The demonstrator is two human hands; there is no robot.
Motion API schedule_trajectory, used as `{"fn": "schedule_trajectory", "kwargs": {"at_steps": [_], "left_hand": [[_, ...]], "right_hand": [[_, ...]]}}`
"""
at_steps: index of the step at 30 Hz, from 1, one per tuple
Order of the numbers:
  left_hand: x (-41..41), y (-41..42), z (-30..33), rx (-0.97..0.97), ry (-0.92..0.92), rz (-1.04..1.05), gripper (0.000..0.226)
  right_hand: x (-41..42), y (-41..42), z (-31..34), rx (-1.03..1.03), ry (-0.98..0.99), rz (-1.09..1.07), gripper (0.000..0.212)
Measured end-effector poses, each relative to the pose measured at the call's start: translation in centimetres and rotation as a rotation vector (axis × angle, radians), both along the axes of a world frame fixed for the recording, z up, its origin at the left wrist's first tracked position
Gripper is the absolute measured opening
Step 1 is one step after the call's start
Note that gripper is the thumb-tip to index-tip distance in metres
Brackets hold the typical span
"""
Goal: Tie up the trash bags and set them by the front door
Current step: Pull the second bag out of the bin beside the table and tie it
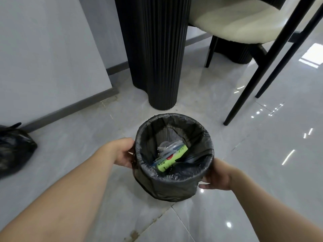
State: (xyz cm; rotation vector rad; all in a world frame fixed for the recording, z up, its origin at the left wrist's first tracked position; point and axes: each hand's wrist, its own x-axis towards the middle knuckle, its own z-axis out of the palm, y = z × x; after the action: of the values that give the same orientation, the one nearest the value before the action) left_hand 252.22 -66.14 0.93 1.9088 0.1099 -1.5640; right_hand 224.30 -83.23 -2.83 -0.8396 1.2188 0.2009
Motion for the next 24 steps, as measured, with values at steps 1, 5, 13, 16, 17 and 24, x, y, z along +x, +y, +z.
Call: {"fn": "schedule_trajectory", "kwargs": {"at_steps": [1, 5, 13, 16, 17, 24], "left_hand": [[-0.1, 0.0, 0.2, 0.008, 0.005, -0.012, 0.027], [-0.6, -0.1, 0.5, 0.023, 0.026, -0.102, 0.025], [0.0, 0.2, 1.9, 0.081, 0.029, -0.215, 0.045], [0.7, 0.3, 2.1, 0.063, -0.018, -0.149, 0.049], [0.9, 0.3, 2.1, 0.058, -0.028, -0.119, 0.050], [0.9, 0.3, 1.9, 0.039, -0.095, -0.014, 0.022]], "right_hand": [[-0.2, 0.0, 0.1, 0.003, -0.002, -0.007, 0.025], [-0.8, 0.3, 0.3, -0.026, -0.003, 0.039, 0.035], [-1.3, 0.1, -0.8, -0.057, 0.023, 0.148, 0.026], [-1.1, -0.2, -0.5, -0.091, 0.045, 0.112, 0.026], [-1.0, -0.4, -0.2, -0.104, 0.041, 0.094, 0.026], [-0.3, -1.5, -0.7, -0.176, 0.126, 0.041, 0.034]]}}
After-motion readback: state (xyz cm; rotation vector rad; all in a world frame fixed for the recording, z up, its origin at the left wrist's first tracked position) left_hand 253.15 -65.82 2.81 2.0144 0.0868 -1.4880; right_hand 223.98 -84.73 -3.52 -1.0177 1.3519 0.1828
